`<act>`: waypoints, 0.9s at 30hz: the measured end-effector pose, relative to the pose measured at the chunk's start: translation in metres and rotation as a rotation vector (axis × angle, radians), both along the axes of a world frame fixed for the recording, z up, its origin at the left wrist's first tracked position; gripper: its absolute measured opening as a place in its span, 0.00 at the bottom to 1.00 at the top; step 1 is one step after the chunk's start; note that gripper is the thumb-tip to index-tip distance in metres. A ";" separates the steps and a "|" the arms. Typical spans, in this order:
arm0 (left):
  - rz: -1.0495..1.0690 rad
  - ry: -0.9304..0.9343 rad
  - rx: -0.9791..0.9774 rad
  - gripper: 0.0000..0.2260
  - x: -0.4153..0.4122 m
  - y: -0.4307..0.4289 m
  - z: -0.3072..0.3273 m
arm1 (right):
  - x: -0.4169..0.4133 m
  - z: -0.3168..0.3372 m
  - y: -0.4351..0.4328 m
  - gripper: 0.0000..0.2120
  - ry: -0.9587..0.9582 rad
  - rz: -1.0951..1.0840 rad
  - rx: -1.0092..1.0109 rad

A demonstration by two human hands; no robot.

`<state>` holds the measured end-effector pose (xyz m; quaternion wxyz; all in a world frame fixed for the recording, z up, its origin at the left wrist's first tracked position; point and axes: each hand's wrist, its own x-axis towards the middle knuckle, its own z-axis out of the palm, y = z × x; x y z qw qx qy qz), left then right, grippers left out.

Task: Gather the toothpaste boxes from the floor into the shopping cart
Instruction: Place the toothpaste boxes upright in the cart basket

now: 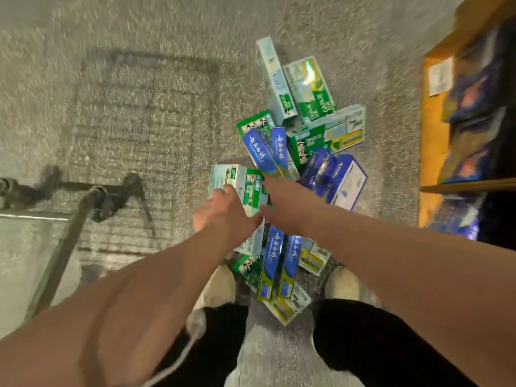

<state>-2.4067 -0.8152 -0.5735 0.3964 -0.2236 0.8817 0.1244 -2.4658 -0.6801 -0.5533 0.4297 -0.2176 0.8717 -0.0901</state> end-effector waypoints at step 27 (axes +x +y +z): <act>0.345 0.181 -0.176 0.65 0.014 0.012 -0.218 | -0.038 -0.224 -0.045 0.52 0.534 0.773 0.002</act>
